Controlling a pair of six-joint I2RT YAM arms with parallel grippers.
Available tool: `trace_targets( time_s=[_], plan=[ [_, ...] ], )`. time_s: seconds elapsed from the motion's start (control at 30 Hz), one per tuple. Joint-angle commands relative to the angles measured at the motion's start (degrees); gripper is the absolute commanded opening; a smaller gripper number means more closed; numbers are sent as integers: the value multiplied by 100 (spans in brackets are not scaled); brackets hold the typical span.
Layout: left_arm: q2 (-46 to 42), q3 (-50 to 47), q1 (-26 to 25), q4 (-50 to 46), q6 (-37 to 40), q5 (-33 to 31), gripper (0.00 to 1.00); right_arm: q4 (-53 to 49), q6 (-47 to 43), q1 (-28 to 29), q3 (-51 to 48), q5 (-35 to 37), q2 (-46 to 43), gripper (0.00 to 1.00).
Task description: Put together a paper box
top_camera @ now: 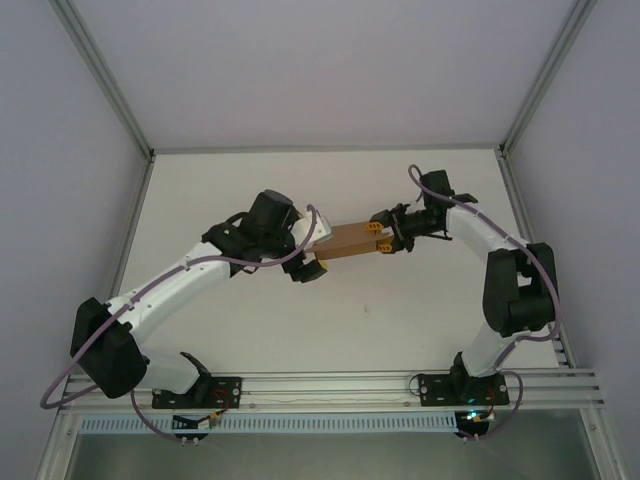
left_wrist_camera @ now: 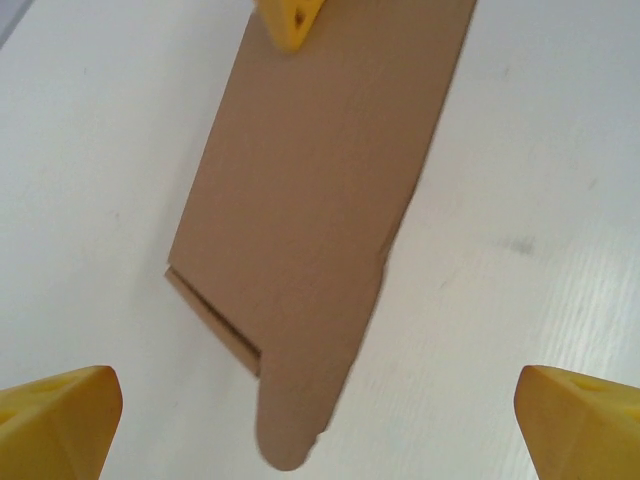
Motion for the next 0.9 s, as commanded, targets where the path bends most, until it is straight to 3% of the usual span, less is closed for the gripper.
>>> trace_targets(
  time_s=[0.0,0.1,0.2,0.33,0.77,0.87],
  plan=[
    [167,296,-191,-663,644,-538,100,-165,582,20,-67,-638,-349,44],
    [261,224,-401,-357,819,-873,100,445,1193,16,-278,-1009,-442,44],
    [321,235,-435,-94,848,-1131,100,159,1052,32,-184,-1029,-487,44],
    [251,180,-440,307,916,-1024,97,-100,981,32,-216,-1066,-549,45],
    [530,513,-452,233,1330,-594,60,234,1281,102,-450,-1288,-688,45],
    [516,510,-459,233,1359,-473,46,194,1239,112,-501,-1299,-714,52]
  ],
)
